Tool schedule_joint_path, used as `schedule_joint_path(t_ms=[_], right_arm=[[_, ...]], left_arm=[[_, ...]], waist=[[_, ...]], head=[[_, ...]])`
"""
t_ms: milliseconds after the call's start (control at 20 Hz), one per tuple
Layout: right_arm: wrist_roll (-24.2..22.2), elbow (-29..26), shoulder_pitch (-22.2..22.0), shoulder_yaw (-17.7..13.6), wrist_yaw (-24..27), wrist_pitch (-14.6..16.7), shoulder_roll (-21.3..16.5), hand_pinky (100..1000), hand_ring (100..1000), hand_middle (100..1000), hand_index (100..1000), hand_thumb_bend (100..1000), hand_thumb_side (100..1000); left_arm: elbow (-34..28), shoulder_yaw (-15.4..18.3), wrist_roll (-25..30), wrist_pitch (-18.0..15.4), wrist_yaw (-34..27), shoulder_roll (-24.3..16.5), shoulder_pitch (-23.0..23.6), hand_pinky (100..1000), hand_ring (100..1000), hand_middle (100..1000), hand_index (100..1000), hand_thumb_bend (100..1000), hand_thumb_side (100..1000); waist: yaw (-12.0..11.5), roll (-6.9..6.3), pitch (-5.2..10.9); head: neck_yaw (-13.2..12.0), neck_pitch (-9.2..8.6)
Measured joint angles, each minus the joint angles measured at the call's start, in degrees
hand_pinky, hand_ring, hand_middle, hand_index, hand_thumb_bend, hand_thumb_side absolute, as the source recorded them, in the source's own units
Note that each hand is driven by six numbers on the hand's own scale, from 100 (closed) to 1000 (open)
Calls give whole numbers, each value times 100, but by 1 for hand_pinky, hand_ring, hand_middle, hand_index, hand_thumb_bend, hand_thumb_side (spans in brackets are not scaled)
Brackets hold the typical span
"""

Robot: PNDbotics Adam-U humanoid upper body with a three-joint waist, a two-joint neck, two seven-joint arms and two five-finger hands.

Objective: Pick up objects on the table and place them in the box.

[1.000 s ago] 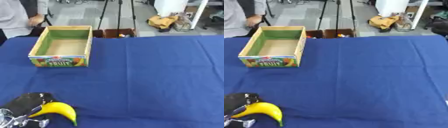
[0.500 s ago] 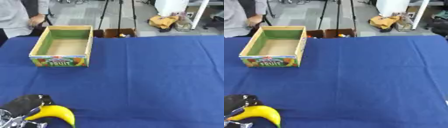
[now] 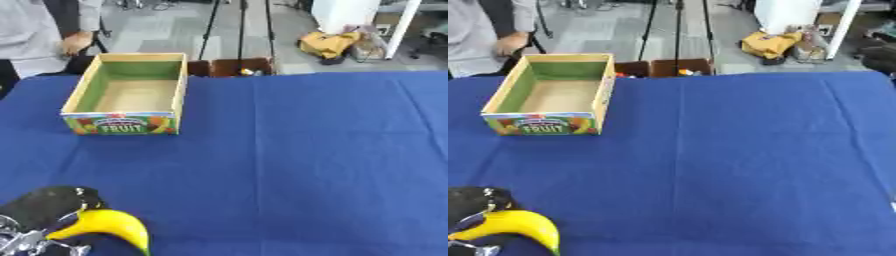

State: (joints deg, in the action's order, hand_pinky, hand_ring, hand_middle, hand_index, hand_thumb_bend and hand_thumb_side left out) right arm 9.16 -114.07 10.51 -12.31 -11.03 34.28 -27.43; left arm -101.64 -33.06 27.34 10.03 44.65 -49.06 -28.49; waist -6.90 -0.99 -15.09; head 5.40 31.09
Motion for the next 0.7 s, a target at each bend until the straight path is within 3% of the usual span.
schedule_joint_path(t_ms=[600,700], right_arm=[[1,0,-42,-1,-3,-7,-1,811,880,758,874,100,1000],[2,0,-43,-1,-3,-9,-1,812,880,758,874,100,1000]], left_arm=[[-456,221,201,127,128,-102,-293,401,682,694,788,100,237],[-526,267,238,160,132,-121,-379,398,679,690,787,102,203]], waist=[[-16,-34,27],[-18,-35,29]], head=[[18,1],[19,1]])
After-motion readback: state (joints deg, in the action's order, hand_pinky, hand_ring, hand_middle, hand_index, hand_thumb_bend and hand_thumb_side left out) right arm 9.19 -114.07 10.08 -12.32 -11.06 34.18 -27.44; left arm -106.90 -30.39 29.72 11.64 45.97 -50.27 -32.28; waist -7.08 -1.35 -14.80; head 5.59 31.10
